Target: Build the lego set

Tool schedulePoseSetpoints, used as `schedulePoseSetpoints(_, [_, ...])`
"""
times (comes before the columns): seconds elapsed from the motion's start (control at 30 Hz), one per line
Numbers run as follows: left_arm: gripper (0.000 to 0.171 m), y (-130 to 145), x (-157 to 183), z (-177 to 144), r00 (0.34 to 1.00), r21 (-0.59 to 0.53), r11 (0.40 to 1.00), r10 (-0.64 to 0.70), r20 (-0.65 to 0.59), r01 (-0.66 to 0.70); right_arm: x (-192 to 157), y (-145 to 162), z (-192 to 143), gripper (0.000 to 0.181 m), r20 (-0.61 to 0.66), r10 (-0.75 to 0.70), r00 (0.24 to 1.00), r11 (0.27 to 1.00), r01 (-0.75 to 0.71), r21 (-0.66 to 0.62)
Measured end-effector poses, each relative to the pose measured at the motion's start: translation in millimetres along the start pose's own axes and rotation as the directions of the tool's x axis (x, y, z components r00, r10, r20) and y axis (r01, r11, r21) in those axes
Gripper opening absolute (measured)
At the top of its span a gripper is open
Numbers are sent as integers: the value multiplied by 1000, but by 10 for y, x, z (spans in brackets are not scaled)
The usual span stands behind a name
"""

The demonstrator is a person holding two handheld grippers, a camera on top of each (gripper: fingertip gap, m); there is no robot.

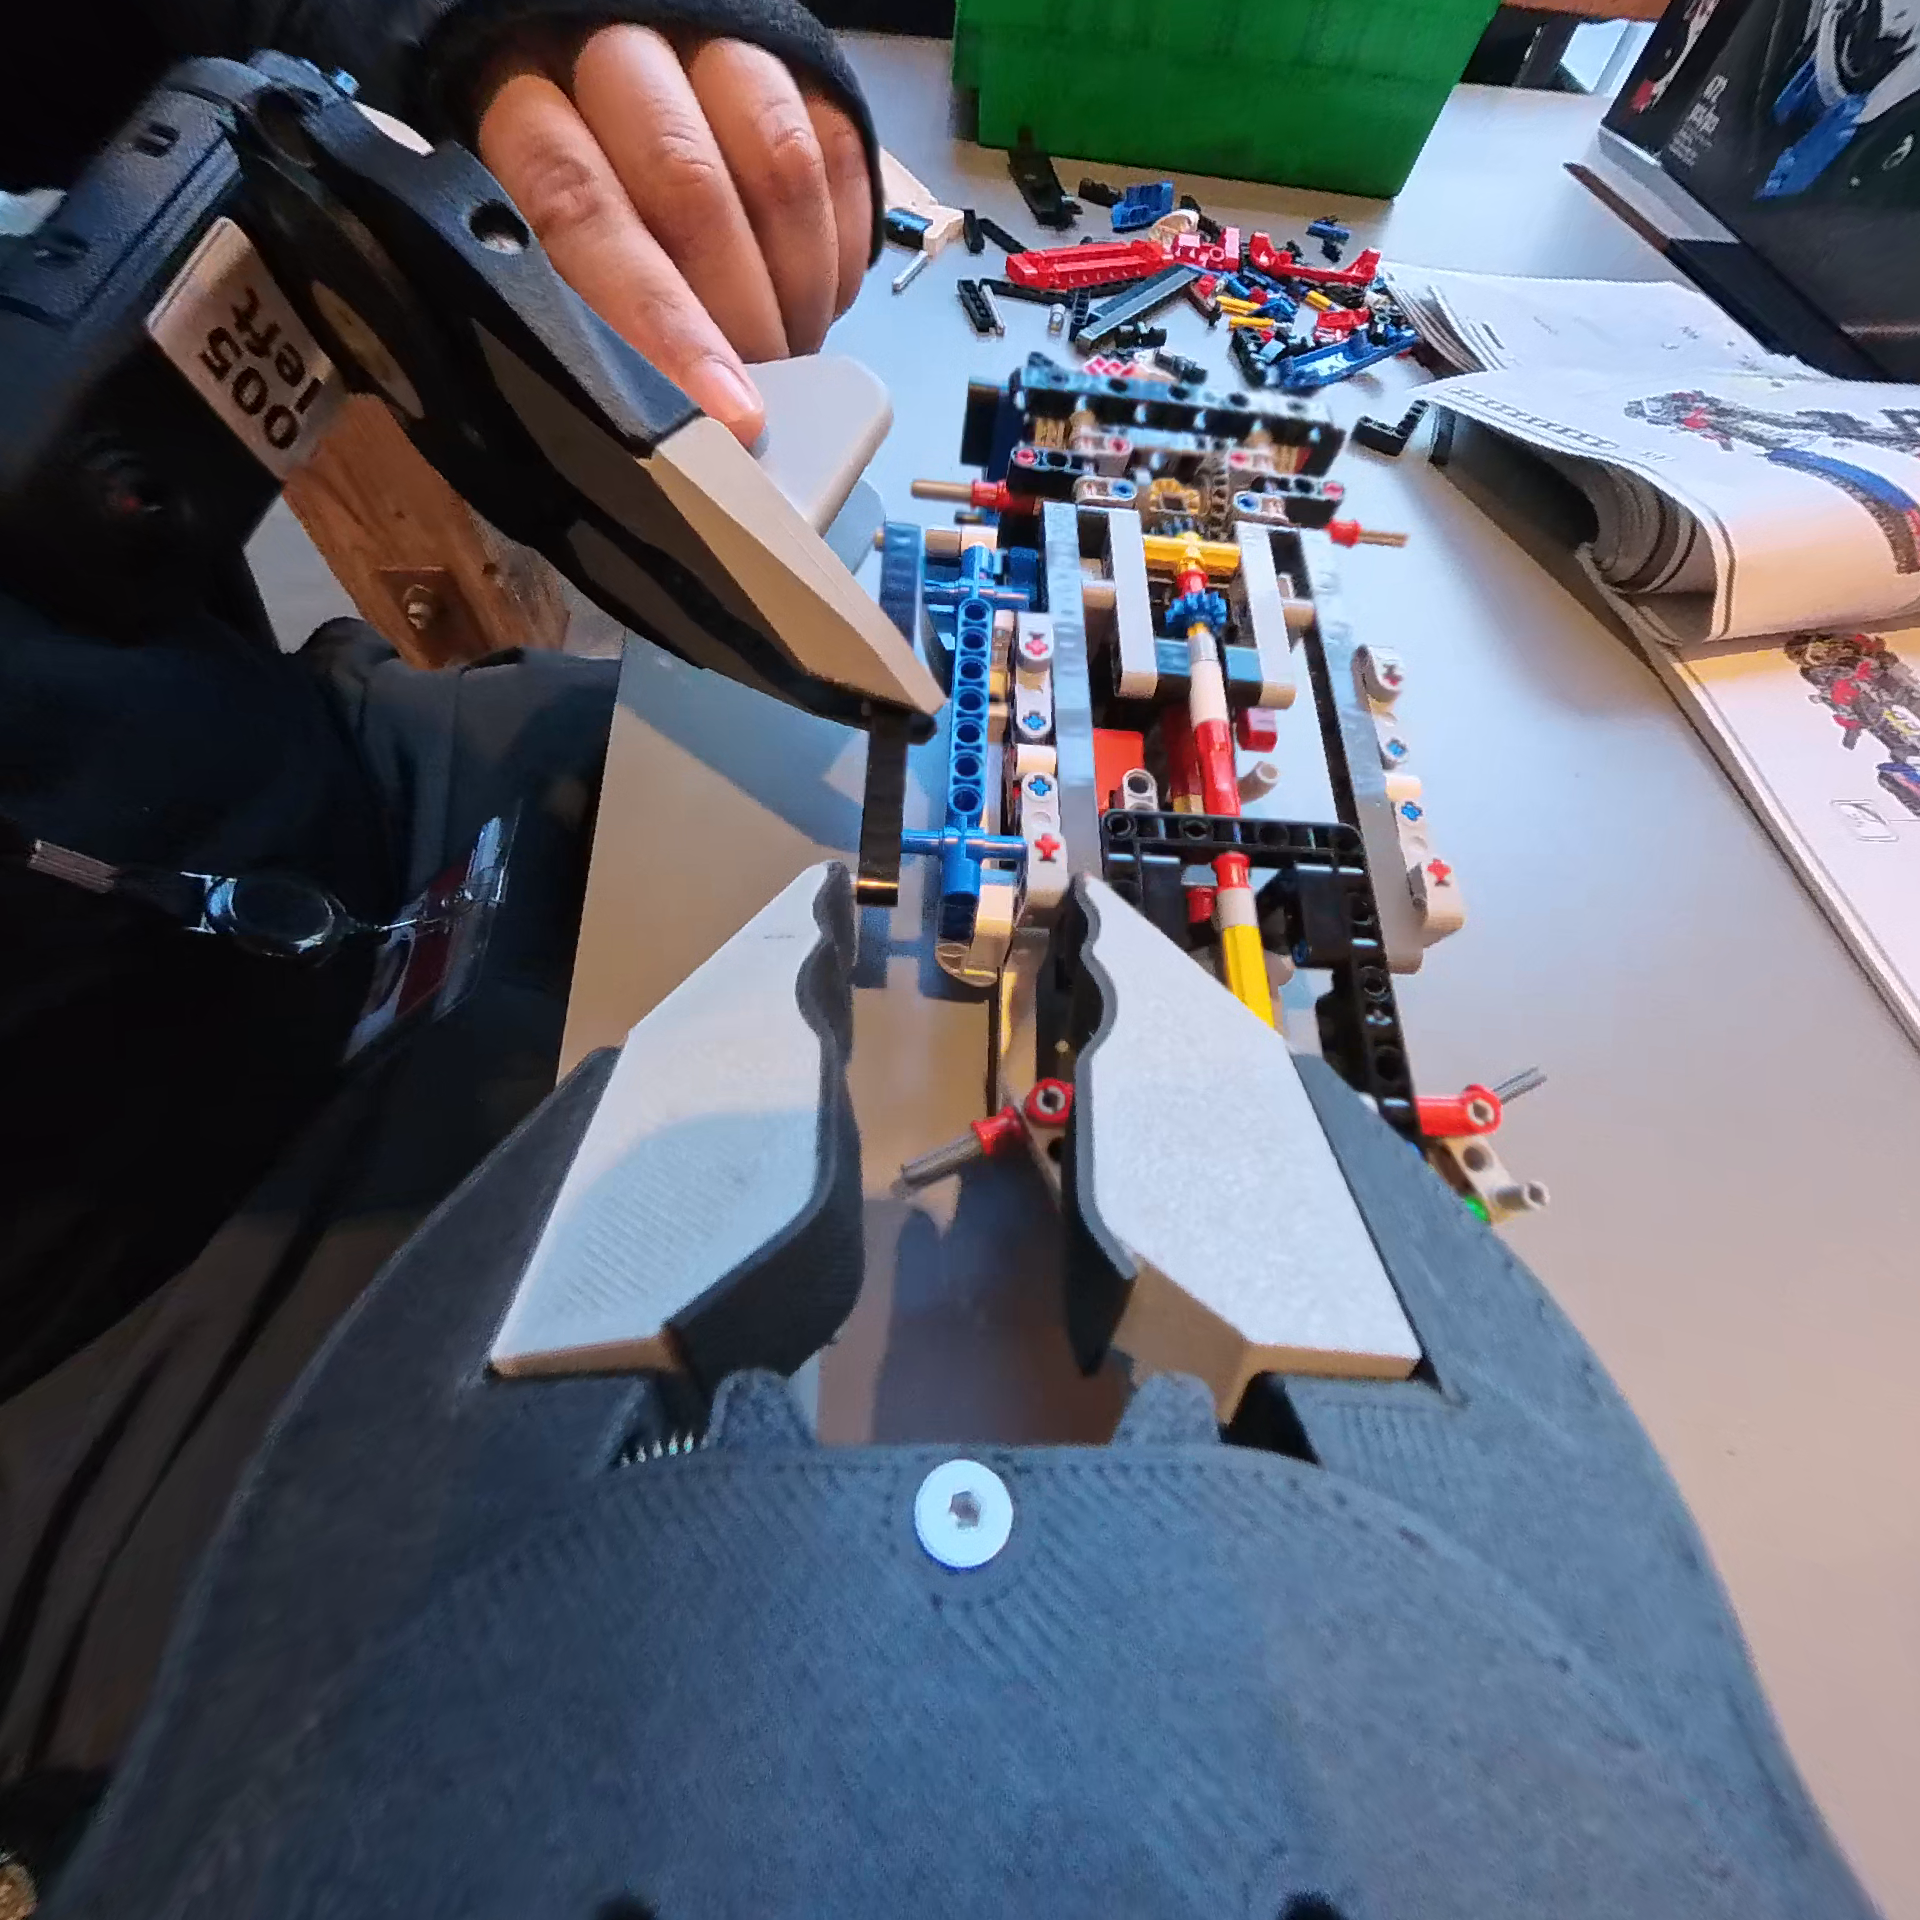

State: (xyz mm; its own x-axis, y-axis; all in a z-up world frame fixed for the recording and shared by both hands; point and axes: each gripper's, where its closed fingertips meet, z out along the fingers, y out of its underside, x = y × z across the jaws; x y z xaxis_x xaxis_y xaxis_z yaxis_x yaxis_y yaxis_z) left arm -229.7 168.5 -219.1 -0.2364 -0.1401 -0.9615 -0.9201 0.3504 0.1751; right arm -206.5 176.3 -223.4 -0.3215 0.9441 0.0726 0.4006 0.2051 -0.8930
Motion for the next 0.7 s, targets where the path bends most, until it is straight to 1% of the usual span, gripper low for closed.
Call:
schedulePoseSetpoints(0.13, [4, 42, 23, -6, 1000, -13, 1000, -1, -2, 1, 3, -22, 6, 41, -11, -11, 1000, 1000, 11, 5])
schedulePoseSetpoints(0.23, [4, 45, 14, -19, 1000, -17, 999, -27, 1, 27, 12, -25, 25, 47, -23, -14, 1000, 1000, 14, -2])
schedulePoseSetpoints(0.47, [4, 7, -22, -49, 999, 11, 1000, -27, 36, 27, 22, -96, 33, 48, -37, -28, 999, 1000, 28, 9])
schedulePoseSetpoints(0.63, [4, 33, -11, -29, 997, 24, 999, -51, 52, 49, 4, -103, 85, 51, -27, -36, 999, 999, 35, -14])
schedulePoseSetpoints(0.7, [4, 43, -17, -36, 996, 27, 998, -64, 70, 62, 10, -100, 102, 48, -35, -46, 998, 999, 45, -27])
